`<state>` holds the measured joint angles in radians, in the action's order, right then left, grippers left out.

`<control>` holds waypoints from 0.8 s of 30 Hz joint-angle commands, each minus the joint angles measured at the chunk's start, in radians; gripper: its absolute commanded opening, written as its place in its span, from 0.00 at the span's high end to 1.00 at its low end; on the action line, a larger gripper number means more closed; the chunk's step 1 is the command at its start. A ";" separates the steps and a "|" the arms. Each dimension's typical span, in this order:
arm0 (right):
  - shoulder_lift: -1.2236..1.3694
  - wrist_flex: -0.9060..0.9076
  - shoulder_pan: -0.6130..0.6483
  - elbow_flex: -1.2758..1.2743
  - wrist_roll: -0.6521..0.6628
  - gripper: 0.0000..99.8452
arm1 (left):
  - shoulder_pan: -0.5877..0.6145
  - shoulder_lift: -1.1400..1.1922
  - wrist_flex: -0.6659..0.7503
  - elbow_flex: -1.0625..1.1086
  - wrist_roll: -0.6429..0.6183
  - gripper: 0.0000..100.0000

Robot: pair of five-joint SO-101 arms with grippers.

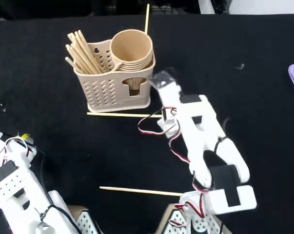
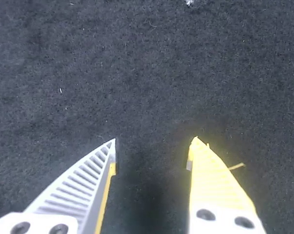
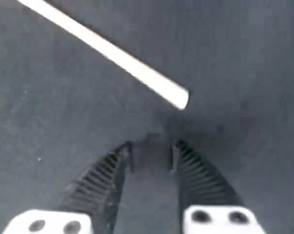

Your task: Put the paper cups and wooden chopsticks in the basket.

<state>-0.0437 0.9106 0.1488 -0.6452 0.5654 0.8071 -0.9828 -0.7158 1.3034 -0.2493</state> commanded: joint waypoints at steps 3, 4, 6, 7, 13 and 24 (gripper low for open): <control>-0.059 -0.222 -0.009 -0.074 0.417 0.86 | -0.007 -0.018 0.015 -0.016 -0.005 0.76; -0.061 -0.244 -0.009 -0.093 0.430 0.86 | -0.007 -0.018 0.015 -0.016 -0.005 0.76; -0.067 -0.259 -0.009 -0.114 0.430 0.86 | -0.007 -0.018 0.015 -0.016 -0.005 0.76; -0.067 -0.261 -0.014 -0.117 0.430 0.86 | -0.007 -0.018 0.015 -0.016 -0.005 0.76; -0.058 -0.264 -0.026 -0.120 0.437 0.86 | -0.008 -0.018 0.015 -0.018 -0.005 0.76; -0.058 -0.315 -0.025 -0.166 0.743 0.87 | -0.008 -0.018 0.015 -0.016 -0.005 0.76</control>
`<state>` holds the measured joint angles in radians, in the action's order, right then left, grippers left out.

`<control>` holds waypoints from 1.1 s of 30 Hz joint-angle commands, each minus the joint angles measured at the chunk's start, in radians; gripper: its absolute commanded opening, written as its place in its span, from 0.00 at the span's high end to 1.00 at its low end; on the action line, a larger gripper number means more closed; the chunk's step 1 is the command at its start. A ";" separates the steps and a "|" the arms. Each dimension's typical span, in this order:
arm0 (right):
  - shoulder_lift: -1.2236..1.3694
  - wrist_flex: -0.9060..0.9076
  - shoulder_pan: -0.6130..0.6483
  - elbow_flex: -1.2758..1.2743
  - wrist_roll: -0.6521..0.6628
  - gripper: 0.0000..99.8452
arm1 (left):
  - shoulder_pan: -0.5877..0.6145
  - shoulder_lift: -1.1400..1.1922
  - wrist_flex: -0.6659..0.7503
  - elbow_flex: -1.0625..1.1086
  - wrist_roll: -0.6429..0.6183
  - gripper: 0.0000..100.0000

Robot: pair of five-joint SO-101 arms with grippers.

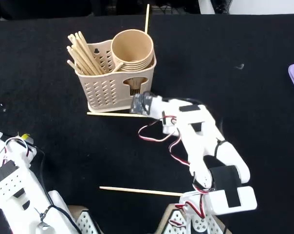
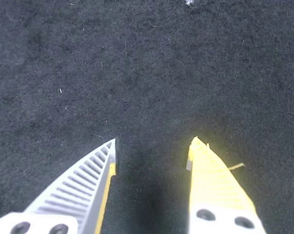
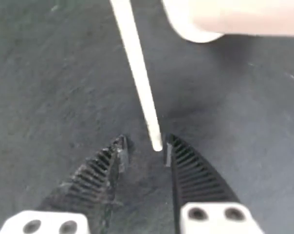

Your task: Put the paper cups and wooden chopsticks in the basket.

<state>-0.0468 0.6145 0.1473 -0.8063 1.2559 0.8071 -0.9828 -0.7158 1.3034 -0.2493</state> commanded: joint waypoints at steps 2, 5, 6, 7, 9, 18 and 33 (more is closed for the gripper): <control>-0.054 -0.018 -0.023 -0.016 0.055 0.91 | -0.008 -0.018 0.015 -0.016 -0.005 0.76; -0.065 -0.015 -0.025 -0.027 0.052 0.99 | -0.008 -0.018 0.015 -0.016 -0.005 0.76; -0.070 -0.006 -0.028 -0.030 0.051 0.98 | -0.008 -0.018 0.015 -0.016 -0.005 0.76; -0.082 0.020 -0.028 -0.031 0.051 0.99 | -0.008 -0.018 0.015 -0.016 -0.005 0.76; -0.120 0.110 -0.028 -0.031 0.051 0.99 | -0.008 -0.018 0.015 -0.016 -0.005 0.76; -0.412 0.491 -0.018 -0.101 0.069 0.99 | -0.008 -0.018 0.015 -0.016 -0.005 0.76; -0.901 0.861 -0.153 -0.259 0.327 0.84 | -0.008 -0.018 0.015 -0.018 -0.005 0.76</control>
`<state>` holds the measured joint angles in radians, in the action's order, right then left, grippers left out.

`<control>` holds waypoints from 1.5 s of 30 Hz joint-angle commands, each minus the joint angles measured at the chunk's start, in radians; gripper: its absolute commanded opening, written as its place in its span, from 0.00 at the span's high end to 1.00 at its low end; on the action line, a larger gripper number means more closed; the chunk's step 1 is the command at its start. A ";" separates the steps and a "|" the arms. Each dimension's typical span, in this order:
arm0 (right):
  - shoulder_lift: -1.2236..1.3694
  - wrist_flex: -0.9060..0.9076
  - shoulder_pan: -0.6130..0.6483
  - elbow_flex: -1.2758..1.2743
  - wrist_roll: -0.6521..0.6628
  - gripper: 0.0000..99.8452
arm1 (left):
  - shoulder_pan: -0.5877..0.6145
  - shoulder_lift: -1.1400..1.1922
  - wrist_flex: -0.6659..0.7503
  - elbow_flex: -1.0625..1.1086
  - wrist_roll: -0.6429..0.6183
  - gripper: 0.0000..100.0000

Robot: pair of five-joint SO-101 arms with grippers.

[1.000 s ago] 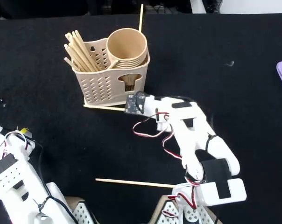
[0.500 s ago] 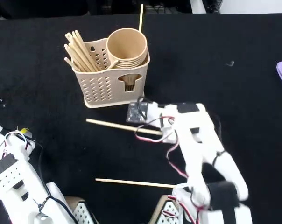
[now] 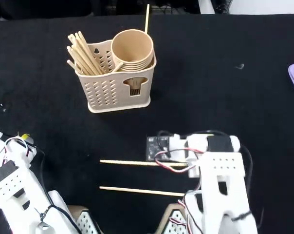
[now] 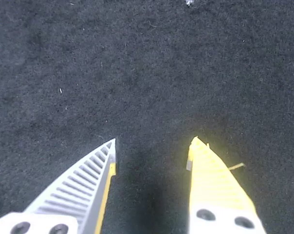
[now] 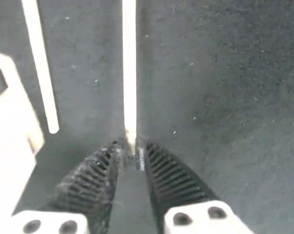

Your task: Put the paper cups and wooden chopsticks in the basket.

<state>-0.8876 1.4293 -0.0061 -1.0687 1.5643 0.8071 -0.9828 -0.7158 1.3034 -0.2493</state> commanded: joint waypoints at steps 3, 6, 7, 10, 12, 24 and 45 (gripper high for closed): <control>-0.073 0.054 0.055 0.007 -0.006 0.77 | -0.007 -0.018 0.015 -0.018 -0.005 0.76; -0.076 0.052 0.184 0.010 -0.103 0.76 | -0.007 -0.018 0.015 -0.018 -0.005 0.76; -0.073 0.049 0.255 0.010 -0.173 0.75 | -0.007 -0.018 0.015 -0.018 -0.005 0.76; -0.056 -0.009 0.511 0.001 -0.439 0.75 | -0.007 -0.018 0.015 -0.019 -0.005 0.76; -0.022 -0.077 0.660 -0.001 -0.598 0.75 | -0.005 -0.018 0.015 -0.021 -0.005 0.76; 0.286 -0.255 1.034 -0.097 -0.882 0.65 | 0.001 -0.018 0.015 -0.024 -0.005 0.76; 0.289 -0.356 0.913 -0.021 -0.881 0.99 | 0.001 -0.018 0.015 -0.022 -0.005 0.76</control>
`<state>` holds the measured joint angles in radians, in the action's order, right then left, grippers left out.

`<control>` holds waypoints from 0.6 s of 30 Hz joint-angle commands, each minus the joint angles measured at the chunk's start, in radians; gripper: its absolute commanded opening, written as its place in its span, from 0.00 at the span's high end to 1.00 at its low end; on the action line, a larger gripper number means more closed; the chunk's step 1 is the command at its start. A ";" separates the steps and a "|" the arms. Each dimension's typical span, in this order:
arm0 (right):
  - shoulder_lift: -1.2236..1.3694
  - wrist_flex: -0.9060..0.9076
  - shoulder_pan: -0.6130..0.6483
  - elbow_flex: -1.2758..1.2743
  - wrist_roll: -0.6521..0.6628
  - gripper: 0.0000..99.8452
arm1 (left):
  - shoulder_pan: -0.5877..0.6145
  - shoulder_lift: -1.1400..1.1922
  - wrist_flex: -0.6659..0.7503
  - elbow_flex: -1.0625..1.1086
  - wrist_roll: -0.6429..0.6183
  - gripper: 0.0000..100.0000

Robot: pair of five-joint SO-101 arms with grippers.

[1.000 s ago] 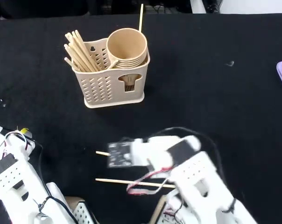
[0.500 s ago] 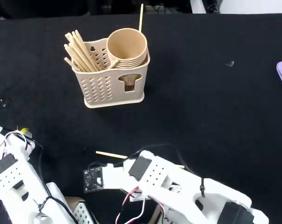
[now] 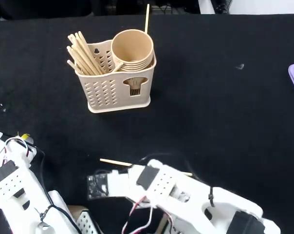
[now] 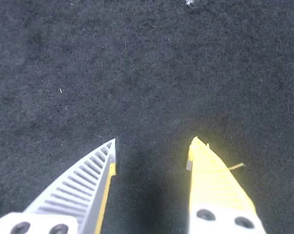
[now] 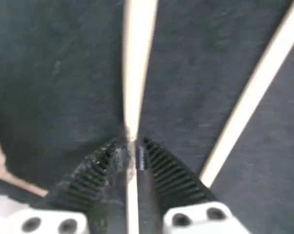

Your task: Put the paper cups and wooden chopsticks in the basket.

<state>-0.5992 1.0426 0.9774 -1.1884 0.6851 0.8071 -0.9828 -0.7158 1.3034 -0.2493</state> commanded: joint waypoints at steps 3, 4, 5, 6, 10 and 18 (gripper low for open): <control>0.007 0.023 -0.123 0.147 0.068 0.99 | 0.001 -0.018 0.015 -0.022 -0.005 0.76; 0.007 0.008 -0.133 0.150 0.084 0.99 | 0.001 -0.018 0.015 -0.022 -0.005 0.76; 0.007 -0.006 -0.143 0.153 0.086 0.99 | 0.001 -0.018 0.015 -0.022 -0.005 0.76; 0.007 -0.025 -0.155 0.154 0.086 0.99 | 0.001 -0.018 0.015 -0.022 -0.005 0.76; 0.008 -0.063 -0.184 0.147 0.086 0.91 | 0.001 -0.018 0.015 -0.021 -0.005 0.76; 0.008 -0.152 -0.187 0.053 0.084 0.73 | 0.001 -0.018 0.015 -0.021 -0.005 0.76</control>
<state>-0.5976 0.9367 0.8055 -1.1193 0.7557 0.8071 -0.9828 -0.7158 1.3034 -0.2493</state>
